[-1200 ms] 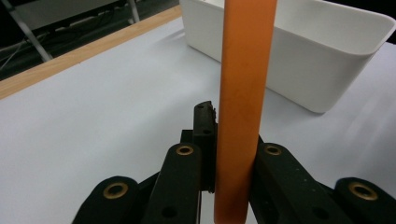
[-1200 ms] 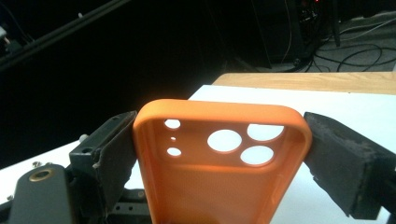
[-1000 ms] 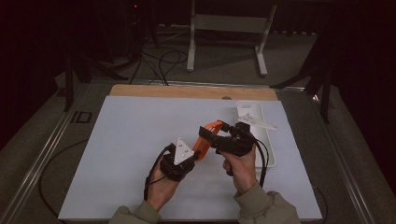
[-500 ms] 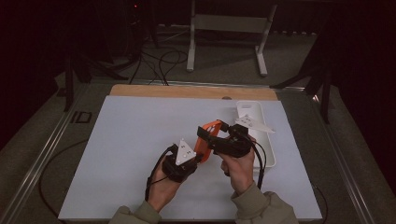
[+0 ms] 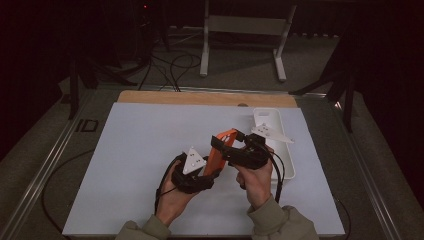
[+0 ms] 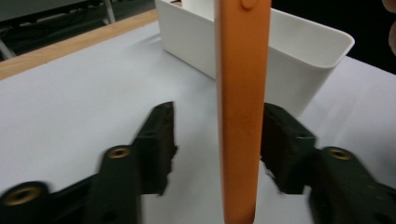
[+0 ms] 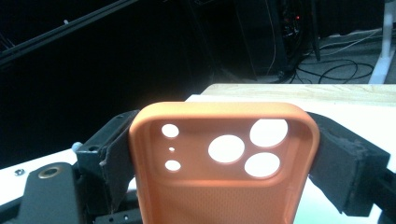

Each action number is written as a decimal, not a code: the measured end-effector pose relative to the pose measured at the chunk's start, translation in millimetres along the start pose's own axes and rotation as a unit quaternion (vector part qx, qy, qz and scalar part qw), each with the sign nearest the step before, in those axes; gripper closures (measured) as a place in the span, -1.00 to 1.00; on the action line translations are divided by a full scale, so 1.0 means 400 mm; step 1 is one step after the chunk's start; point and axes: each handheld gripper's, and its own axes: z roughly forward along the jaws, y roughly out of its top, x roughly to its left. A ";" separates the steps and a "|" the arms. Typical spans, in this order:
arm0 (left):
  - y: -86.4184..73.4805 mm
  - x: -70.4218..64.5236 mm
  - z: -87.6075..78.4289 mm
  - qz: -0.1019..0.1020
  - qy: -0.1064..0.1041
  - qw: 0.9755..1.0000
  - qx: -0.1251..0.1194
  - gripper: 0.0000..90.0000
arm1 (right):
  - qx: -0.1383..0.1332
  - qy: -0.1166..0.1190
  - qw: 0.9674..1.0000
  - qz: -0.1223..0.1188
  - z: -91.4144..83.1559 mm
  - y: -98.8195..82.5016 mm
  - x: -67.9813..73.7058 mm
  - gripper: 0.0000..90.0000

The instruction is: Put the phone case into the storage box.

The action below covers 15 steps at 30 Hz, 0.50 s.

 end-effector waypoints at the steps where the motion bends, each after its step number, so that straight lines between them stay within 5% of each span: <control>1: 0.000 0.000 0.000 0.000 0.000 1.000 0.000 -0.15 | 0.000 0.000 1.000 0.000 0.000 0.000 0.000 -0.65; 10: 0.009 0.003 -0.017 -0.002 0.015 1.000 -0.025 -0.86 | -0.002 0.000 1.000 -0.001 -0.001 0.000 0.002 -0.65; 15: 0.010 0.010 -0.022 -0.002 0.008 1.000 -0.028 -0.99 | -0.004 -0.002 1.000 -0.004 -0.002 0.003 0.002 -0.65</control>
